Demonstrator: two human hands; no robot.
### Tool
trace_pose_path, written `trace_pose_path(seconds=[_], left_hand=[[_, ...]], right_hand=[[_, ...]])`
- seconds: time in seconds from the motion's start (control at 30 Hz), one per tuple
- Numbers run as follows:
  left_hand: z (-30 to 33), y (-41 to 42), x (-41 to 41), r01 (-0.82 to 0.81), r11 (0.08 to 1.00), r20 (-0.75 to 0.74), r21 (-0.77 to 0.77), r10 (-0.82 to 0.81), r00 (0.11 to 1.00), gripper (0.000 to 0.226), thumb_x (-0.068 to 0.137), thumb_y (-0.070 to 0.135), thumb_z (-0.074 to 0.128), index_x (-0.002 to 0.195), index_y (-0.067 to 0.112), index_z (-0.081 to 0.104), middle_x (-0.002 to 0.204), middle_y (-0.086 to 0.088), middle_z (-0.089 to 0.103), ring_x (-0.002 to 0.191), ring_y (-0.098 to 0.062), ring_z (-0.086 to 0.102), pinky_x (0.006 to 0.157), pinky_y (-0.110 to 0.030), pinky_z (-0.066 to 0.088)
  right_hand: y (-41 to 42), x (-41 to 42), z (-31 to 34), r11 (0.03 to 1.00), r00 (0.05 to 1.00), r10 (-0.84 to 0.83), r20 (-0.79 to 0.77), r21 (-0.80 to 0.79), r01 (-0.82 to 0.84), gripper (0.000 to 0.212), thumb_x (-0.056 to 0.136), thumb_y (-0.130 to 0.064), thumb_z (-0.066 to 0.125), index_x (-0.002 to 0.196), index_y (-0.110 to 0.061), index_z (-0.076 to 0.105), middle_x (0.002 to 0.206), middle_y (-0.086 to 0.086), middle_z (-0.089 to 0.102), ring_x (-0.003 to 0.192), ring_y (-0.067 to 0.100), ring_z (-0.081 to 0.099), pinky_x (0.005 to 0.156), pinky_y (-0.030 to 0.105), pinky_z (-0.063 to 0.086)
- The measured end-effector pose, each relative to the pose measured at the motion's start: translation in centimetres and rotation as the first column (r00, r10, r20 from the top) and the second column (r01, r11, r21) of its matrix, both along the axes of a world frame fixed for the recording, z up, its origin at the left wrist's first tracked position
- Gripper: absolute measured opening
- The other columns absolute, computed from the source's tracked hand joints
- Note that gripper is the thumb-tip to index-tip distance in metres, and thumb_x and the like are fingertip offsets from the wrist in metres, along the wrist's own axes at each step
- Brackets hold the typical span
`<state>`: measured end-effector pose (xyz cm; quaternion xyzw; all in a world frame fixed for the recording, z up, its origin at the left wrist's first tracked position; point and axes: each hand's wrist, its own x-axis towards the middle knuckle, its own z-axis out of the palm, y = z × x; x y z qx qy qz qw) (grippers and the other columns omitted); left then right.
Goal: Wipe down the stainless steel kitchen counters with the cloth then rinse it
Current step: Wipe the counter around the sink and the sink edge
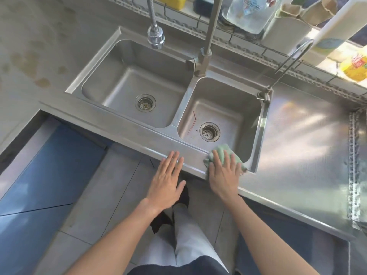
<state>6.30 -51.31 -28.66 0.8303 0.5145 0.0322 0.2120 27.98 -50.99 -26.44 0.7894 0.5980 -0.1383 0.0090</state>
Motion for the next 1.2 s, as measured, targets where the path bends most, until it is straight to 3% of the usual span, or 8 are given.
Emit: trace_pose_path(seconds=[0.17, 0.27, 0.37, 0.5, 0.67, 0.9, 1.07, 1.2], left_hand=[[1.9, 1.5, -1.8, -0.149, 0.984, 0.185, -0.097, 0.165, 0.969, 0.06, 0.109, 0.03, 0.047, 0.163, 0.008, 0.033, 0.175, -0.005, 0.023, 0.164, -0.016, 0.013, 0.135, -0.033, 0.008], [2.7, 2.6, -4.7, -0.304, 0.952, 0.193, -0.034, 0.304, 0.933, 0.049, 0.108, 0.022, 0.054, 0.154, 0.009, 0.049, 0.17, -0.003, 0.035, 0.161, -0.018, 0.025, 0.133, -0.034, 0.016], [3.1, 4.6, -7.6, -0.398, 0.917, 0.119, -0.023, 0.398, 0.91, 0.049, 0.108, 0.024, 0.054, 0.155, 0.01, 0.048, 0.172, -0.003, 0.03, 0.163, -0.019, 0.018, 0.134, -0.038, 0.012], [3.8, 7.6, -9.8, -0.478, 0.875, -0.037, -0.078, 0.476, 0.879, 0.069, 0.11, 0.045, 0.043, 0.166, 0.01, 0.025, 0.177, -0.007, 0.007, 0.165, -0.022, -0.002, 0.132, -0.034, -0.004], [3.6, 7.8, -9.6, -0.48, 0.873, -0.173, -0.084, 0.462, 0.87, 0.081, 0.105, 0.062, 0.024, 0.168, 0.014, 0.007, 0.176, -0.004, -0.009, 0.163, -0.019, -0.015, 0.13, -0.033, -0.009], [4.3, 8.3, -10.2, -0.526, 0.849, -0.094, -0.04, 0.521, 0.848, 0.061, 0.109, 0.027, 0.048, 0.165, 0.009, 0.03, 0.174, -0.004, 0.025, 0.164, -0.017, 0.014, 0.133, -0.031, 0.009], [4.6, 10.0, -12.3, -0.479, 0.878, -0.098, 0.015, 0.478, 0.873, 0.045, 0.102, 0.033, 0.064, 0.141, 0.01, 0.062, 0.15, -0.005, 0.056, 0.14, -0.026, 0.052, 0.12, -0.041, 0.04], [4.1, 11.2, -15.3, -0.474, 0.88, -0.069, 0.028, 0.475, 0.878, 0.05, 0.105, 0.036, 0.059, 0.146, 0.009, 0.057, 0.159, -0.009, 0.048, 0.148, -0.028, 0.045, 0.124, -0.045, 0.036]], right_hand=[[3.6, -7.2, -0.4, 0.904, 0.901, 0.427, -0.083, 0.041, -0.425, 0.058, 0.104, -0.029, 0.039, 0.16, -0.032, 0.026, 0.169, 0.008, 0.019, 0.157, 0.036, 0.008, 0.125, 0.059, 0.012], [3.0, -3.3, -0.3, 0.784, 0.775, 0.621, -0.118, 0.092, -0.615, 0.052, 0.106, -0.032, 0.04, 0.157, -0.033, 0.035, 0.168, 0.002, 0.024, 0.158, 0.029, 0.011, 0.125, 0.055, 0.018], [2.4, 2.6, -0.5, 0.64, 0.635, 0.768, -0.088, 0.061, -0.766, 0.051, 0.108, -0.042, 0.032, 0.159, -0.039, 0.027, 0.17, -0.007, 0.016, 0.158, 0.021, 0.006, 0.126, 0.049, 0.015], [3.1, 4.6, -0.4, 0.681, 0.675, 0.729, -0.11, 0.022, -0.732, 0.052, 0.108, -0.045, 0.031, 0.159, -0.04, 0.024, 0.17, -0.008, 0.014, 0.158, 0.019, 0.004, 0.122, 0.049, 0.02], [7.9, -3.0, -0.2, 0.758, 0.741, 0.64, -0.2, 0.006, -0.653, 0.053, 0.108, -0.045, 0.033, 0.159, -0.037, 0.026, 0.17, -0.002, 0.018, 0.158, 0.025, 0.003, 0.124, 0.054, 0.019], [13.3, -15.7, 0.3, 0.587, 0.58, 0.8, -0.157, 0.004, -0.809, 0.057, 0.107, -0.034, 0.033, 0.162, -0.031, 0.019, 0.171, 0.005, 0.01, 0.158, 0.033, 0.0, 0.125, 0.057, 0.005], [11.9, -10.3, -1.0, 0.492, 0.468, 0.866, -0.175, 0.129, -0.861, 0.053, 0.103, -0.031, 0.044, 0.155, -0.032, 0.037, 0.168, 0.002, 0.026, 0.157, 0.029, 0.014, 0.124, 0.054, 0.021], [10.0, -4.5, -1.9, 0.56, 0.537, 0.826, -0.174, 0.132, -0.818, 0.051, 0.108, -0.042, 0.036, 0.158, -0.037, 0.028, 0.17, -0.005, 0.015, 0.158, 0.023, 0.007, 0.125, 0.049, 0.019]])
